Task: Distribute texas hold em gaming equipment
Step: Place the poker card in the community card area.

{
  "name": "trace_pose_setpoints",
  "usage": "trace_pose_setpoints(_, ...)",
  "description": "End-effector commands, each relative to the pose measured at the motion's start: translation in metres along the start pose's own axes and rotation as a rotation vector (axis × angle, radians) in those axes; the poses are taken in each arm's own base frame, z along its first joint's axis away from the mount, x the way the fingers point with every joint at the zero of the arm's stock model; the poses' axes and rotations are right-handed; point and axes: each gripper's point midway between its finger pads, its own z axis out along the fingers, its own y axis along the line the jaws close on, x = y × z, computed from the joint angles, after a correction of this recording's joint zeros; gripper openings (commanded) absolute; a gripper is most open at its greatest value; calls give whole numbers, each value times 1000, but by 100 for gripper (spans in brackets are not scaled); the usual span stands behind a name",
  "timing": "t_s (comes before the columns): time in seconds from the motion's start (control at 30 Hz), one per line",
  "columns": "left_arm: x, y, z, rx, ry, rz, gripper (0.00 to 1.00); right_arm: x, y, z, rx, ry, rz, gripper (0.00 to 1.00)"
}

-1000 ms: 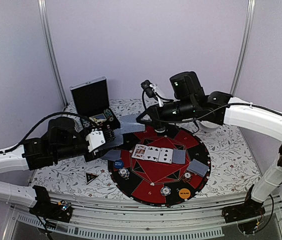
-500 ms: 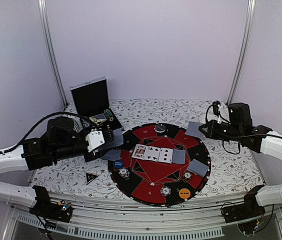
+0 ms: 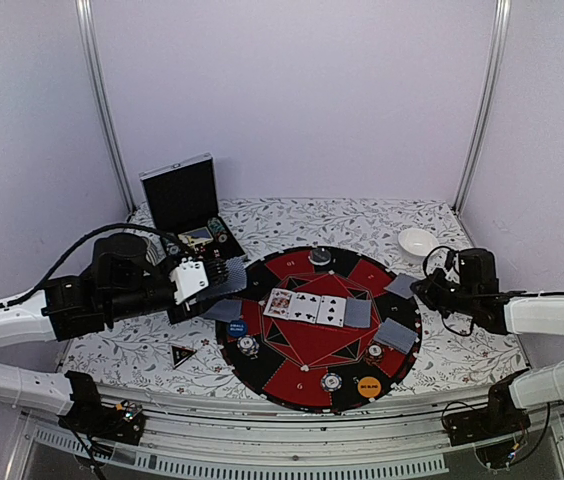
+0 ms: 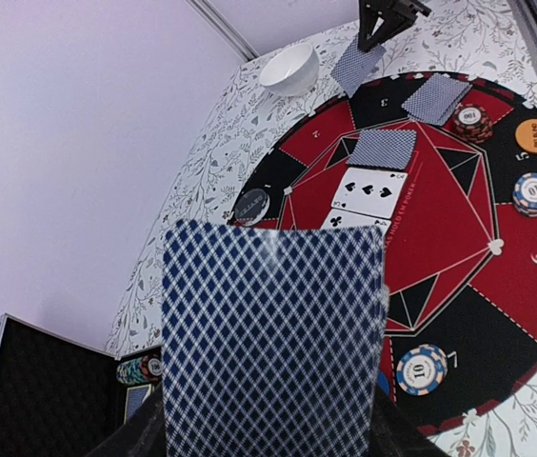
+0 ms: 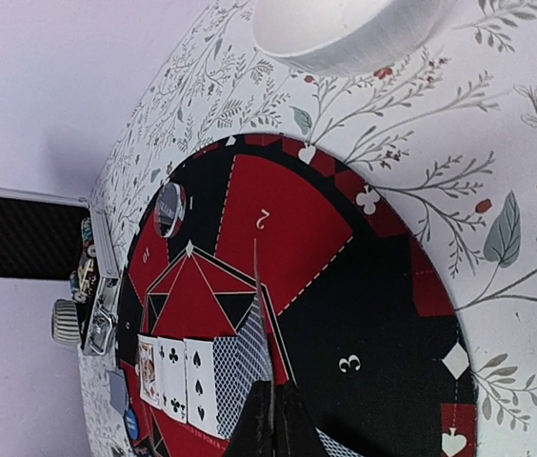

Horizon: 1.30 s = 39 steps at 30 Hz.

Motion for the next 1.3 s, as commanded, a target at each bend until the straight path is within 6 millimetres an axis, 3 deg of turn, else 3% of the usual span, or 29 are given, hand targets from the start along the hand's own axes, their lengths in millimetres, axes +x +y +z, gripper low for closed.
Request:
trace_pose_setpoints(0.0,-12,4,-4,-14,-46,-4,54,8,-23,3,45,-56,263,2)
trace_pose_setpoints(0.13,-11,4,-3,-14,-39,-3,54,22,-37,-5,91,-97,454,3)
trace_pose_setpoints(0.33,-13,4,-4,-15,-47,-5,54,16,-20,0,109,-139,477,3)
trace_pose_setpoints(0.6,-15,5,-6,-18,-55,-6,54,32,-25,13,177,-126,569,6)
trace_pose_setpoints(0.8,-16,6,-8,-20,-60,-8,54,38,-5,24,161,-112,556,7)
trace_pose_setpoints(0.97,-17,7,-9,-23,-64,-8,54,45,-11,28,184,-106,568,10)
trace_pose_setpoints(1.27,-17,6,-10,-21,-68,-8,54,55,-3,31,168,-70,549,13)
